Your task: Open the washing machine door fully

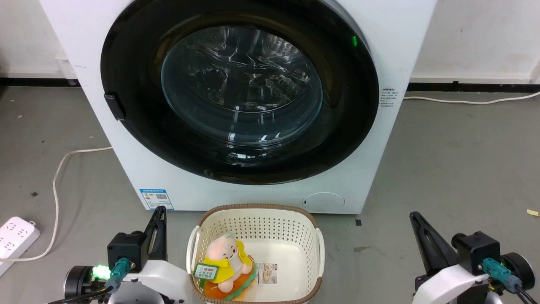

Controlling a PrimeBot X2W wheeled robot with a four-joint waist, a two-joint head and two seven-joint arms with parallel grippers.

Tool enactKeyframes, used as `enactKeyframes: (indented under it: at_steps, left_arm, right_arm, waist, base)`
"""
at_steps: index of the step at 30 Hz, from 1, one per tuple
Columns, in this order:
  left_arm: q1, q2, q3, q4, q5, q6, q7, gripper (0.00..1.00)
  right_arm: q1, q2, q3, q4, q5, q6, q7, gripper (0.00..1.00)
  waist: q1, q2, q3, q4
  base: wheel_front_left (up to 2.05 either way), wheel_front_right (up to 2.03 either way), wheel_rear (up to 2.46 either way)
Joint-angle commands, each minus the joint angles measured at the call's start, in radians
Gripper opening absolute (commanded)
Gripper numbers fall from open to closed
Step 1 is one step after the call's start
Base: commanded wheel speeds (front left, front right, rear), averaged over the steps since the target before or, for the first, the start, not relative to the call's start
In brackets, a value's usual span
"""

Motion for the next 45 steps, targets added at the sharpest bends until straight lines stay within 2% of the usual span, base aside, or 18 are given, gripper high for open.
enactKeyframes:
  at_steps: [1,16,17,34,45]
  left_arm:
    - [0.015,0.001,0.0,-0.004,0.003,-0.004,0.0,0.0]
    - [0.015,0.001,0.0,-0.004,0.003,-0.004,0.0,0.0]
    - [0.0,0.0,0.0,0.0,0.0,0.0,0.0,1.0]
    - [-0.009,0.0,-0.037,0.019,-0.016,0.013,-0.038,1.0]
    - [-0.028,0.0,-0.062,0.021,-0.022,0.023,-0.061,1.0]
  right_arm:
    - [-0.012,0.005,0.0,0.003,-0.008,-0.001,0.0,0.0]
    - [-0.012,0.005,0.0,0.003,-0.008,-0.001,0.0,0.0]
    - [0.0,0.0,0.0,0.0,0.0,0.0,0.0,1.0]
    - [-0.009,0.0,-0.004,0.005,0.055,0.0,-0.034,1.0]
    - [-0.054,-0.005,-0.025,-0.004,0.135,0.0,-0.023,1.0]
  waist:
    - [0.0,0.0,0.0,0.0]
    - [0.0,0.0,0.0,0.0]
    - [0.0,0.0,0.0,0.0]
    - [0.0,0.0,0.009,0.001]
    - [0.0,0.0,0.042,0.008]
  base:
    - [0.0,0.0,0.0]
    - [0.0,0.0,0.0]
    - [0.0,0.0,0.0]
    - [0.0,0.0,0.0]
    - [0.0,0.0,0.0]
